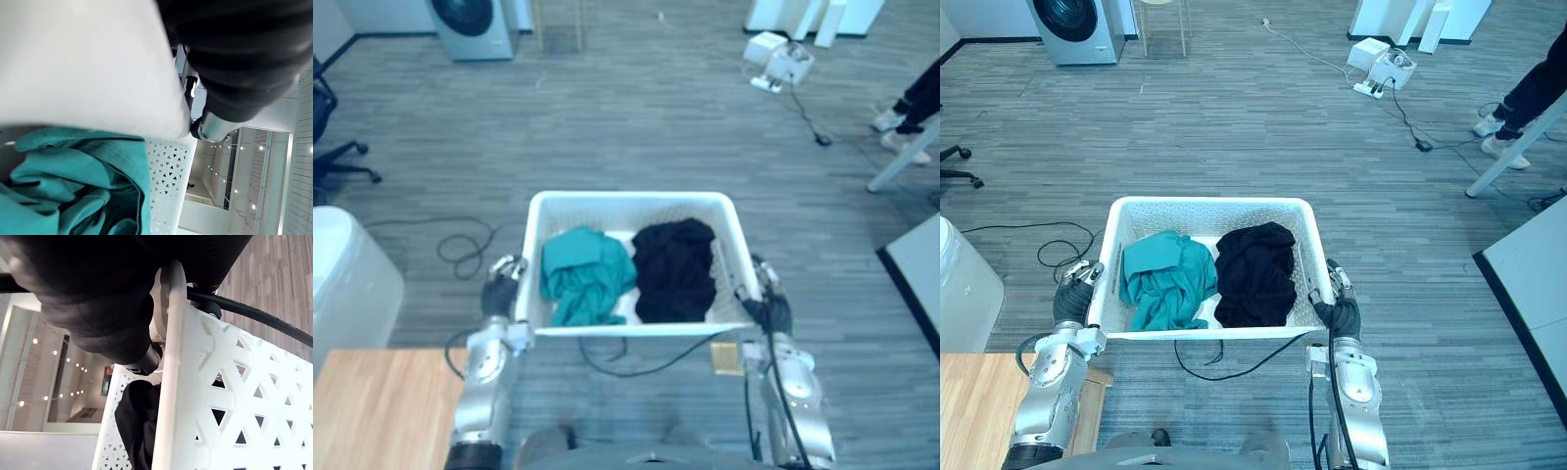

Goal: Pick up the laundry basket with both hands and put the clothes into the washing machine.

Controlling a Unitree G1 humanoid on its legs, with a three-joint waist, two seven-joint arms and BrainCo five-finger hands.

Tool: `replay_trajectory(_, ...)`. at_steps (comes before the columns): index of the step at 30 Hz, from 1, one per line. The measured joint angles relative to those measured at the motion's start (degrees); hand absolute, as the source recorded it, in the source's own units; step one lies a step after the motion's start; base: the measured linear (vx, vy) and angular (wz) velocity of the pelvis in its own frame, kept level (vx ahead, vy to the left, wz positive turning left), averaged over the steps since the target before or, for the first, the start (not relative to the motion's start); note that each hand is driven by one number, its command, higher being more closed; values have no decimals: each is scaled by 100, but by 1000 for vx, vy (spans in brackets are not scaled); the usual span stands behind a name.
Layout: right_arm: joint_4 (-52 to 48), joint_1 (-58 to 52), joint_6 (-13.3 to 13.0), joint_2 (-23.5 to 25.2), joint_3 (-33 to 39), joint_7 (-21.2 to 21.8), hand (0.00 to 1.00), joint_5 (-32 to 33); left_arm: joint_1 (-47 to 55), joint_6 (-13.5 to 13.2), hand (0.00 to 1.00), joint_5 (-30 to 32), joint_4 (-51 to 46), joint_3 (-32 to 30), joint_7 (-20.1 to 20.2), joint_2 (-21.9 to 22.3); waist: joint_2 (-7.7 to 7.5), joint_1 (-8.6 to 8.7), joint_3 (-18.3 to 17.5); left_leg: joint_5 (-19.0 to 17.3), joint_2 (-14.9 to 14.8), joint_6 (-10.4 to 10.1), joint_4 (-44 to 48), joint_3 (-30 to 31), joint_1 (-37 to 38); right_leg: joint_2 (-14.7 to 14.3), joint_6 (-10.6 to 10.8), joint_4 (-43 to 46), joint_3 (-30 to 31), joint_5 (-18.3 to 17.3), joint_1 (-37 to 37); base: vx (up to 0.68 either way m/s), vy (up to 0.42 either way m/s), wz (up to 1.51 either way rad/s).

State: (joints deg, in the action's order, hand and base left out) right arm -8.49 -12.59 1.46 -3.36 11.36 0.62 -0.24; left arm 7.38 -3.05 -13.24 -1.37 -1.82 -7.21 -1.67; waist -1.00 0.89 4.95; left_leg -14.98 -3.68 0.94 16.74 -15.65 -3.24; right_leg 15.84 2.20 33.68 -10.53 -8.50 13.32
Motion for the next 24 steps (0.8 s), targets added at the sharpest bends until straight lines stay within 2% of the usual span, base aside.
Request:
replay_trajectory(1, 110, 3, 1, 90, 1, -1, 100, 0, -25, -6, 100, -17, -1, 2, -18, -34, 17, 19, 28, -74, -16, 13, -40, 27, 125, -46, 10, -18, -73, -237, 116, 180, 33, 15)
replay_trajectory(2, 110, 8, 1, 108, 9, -6, 100, 1, -111, -7, 100, -26, 1, -1, -66, -35, 15, 29, 40, -147, -34, -1, -74, 73, 207, -147, -22, -164, -140, -309, 344, 208, -24, 15)
replay_trajectory(3, 109, 13, 1, 107, 10, -7, 100, 1, -158, -7, 100, -52, 12, 3, -73, -32, 35, 52, 53, -174, -56, -16, -98, 111, 237, -232, -31, -264, -144, -309, 481, 247, -64, 30)
replay_trajectory(4, 105, 40, 1, 98, 26, -26, 100, 1, -270, -7, 100, -82, 39, 18, -75, -25, 118, 117, 106, -227, -149, -64, -144, 166, 328, -443, -21, -607, -133, -242, 719, 274, -77, 31)
replay_trajectory(5, 105, 49, 0, 91, 26, -53, 100, 1, -325, -8, 100, -97, 63, 19, -75, -23, 140, 143, 138, -230, -182, -110, -208, 166, 426, -549, -26, -888, -125, -100, 816, 457, -141, 33)
replay_trajectory(6, 104, 50, 1, 83, 25, -81, 100, 1, -454, -19, 100, -117, 200, 18, -79, -21, 179, 189, 186, -282, -222, -270, -304, 180, 707, -743, -38, -1687, -108, 373, 956, 451, -150, 20)
replay_trajectory(7, 103, 51, 1, 78, 24, -89, 100, 0, -512, -27, 100, -116, 280, 17, -88, -21, 149, 226, 184, -332, -223, -346, -336, 204, 822, -791, -49, -1984, -94, 571, 991, 481, -177, 37)
replay_trajectory(8, 91, 36, 1, 68, 27, -119, 100, 0, -613, -39, 100, -115, 422, 29, -107, -20, 113, 327, 190, -434, -189, -494, -422, 307, 1075, -840, -12, -2389, -3, 955, 994, 503, -223, 62)
replay_trajectory(9, 77, 1, 1, 3, 44, -164, 100, -2, -666, -47, 100, -114, 558, 78, -129, 39, 215, 463, 189, -531, -235, -654, -540, 491, 1309, -964, -80, -2265, 214, 1774, 929, 489, -205, 56)
replay_trajectory(10, 73, 8, 2, -90, 58, -206, 100, -1, -683, -50, 100, -115, 607, 95, -132, 100, 401, 462, 192, -555, -347, -701, -591, 489, 1375, -1082, -129, -2107, 185, 1667, 963, 572, -243, 19)
replay_trajectory(11, 45, 41, 7, -214, 68, -242, 100, 0, -825, -64, 100, -111, 705, 101, -157, 233, 596, 383, 186, -336, -556, -887, -488, 489, 1340, -1198, -238, -1363, 163, 1224, 1229, 349, -169, -8)
replay_trajectory(12, 44, 25, 14, -214, 71, -245, 100, 1, -895, -64, 100, -112, 763, 122, -187, 234, 592, 406, 188, -247, -601, -948, -303, 527, 1313, -1193, -264, -1074, 142, 961, 1272, 453, -265, 9)
replay_trajectory(13, 44, -40, 26, -192, 97, -252, 100, 10, -976, -67, 100, -117, 883, 191, -236, 222, 594, 459, 188, -189, -740, -1037, 299, 618, 1190, -1208, -306, -750, 15, 600, 1203, 467, -303, 35)
replay_trajectory(14, 44, -108, 43, -177, 105, -253, 100, 19, -1009, -67, 100, -128, 1005, 203, -248, 227, 604, 475, 196, 95, -1046, -1001, 1569, 625, 828, -1273, -427, -580, -150, 223, 907, 491, -301, 26)
replay_trajectory(15, 43, -132, 46, -183, 102, -253, 100, 24, -991, -67, 100, -132, 1051, 202, -248, 226, 600, 465, 202, 448, -1221, -895, 2265, 621, 581, -1356, -476, -576, -167, 103, 712, 468, -279, -2)
replay_trajectory(16, 13, -145, 42, -198, 97, -266, 100, 100, -951, -72, 100, -181, 1118, 203, -251, 226, 613, 386, 195, 1255, -1580, -665, 3634, 603, 104, -1506, -588, -701, -199, -61, 331, 455, -245, -26)
replay_trajectory(17, -52, -151, 41, -281, 70, -313, 100, 190, -871, -90, 100, -239, 1120, 227, -252, 242, 625, 341, 201, 1294, -1792, -538, 4912, 593, -425, -1661, -636, -899, -161, -173, -53, 446, -220, -28)
replay_trajectory(19, -336, -264, 40, -332, 59, -343, 100, 227, -733, -94, 100, -257, 1114, 250, -249, 237, 600, 265, 220, 969, -1807, -226, 5777, 482, -1001, -1754, -640, -1229, -93, -296, -611, 468, -143, -20)
replay_trajectory(21, -614, -279, 36, -345, 42, -356, 100, 226, -589, -94, 100, -309, 1112, 245, -249, 238, 558, 208, 238, 669, -1761, -110, 5669, 75, -1414, -1787, -631, -1555, 31, -373, -1034, 492, -85, -19)
replay_trajectory(22, -675, -245, 21, -375, 27, -361, 100, 226, -537, -94, 100, -356, 1113, 243, -248, 239, 559, 158, 238, 497, -1666, -82, 5197, -74, -1683, -1775, -668, -1727, 110, -467, -1248, 520, -26, -19)
replay_trajectory(24, -666, -240, 21, -415, 16, -365, 100, 227, -526, -93, 100, -401, 1106, 243, -243, 252, 511, 77, 264, 319, -1338, -192, 3435, -153, -1904, -1660, -556, -1958, 126, -567, -1667, 456, 12, -9)
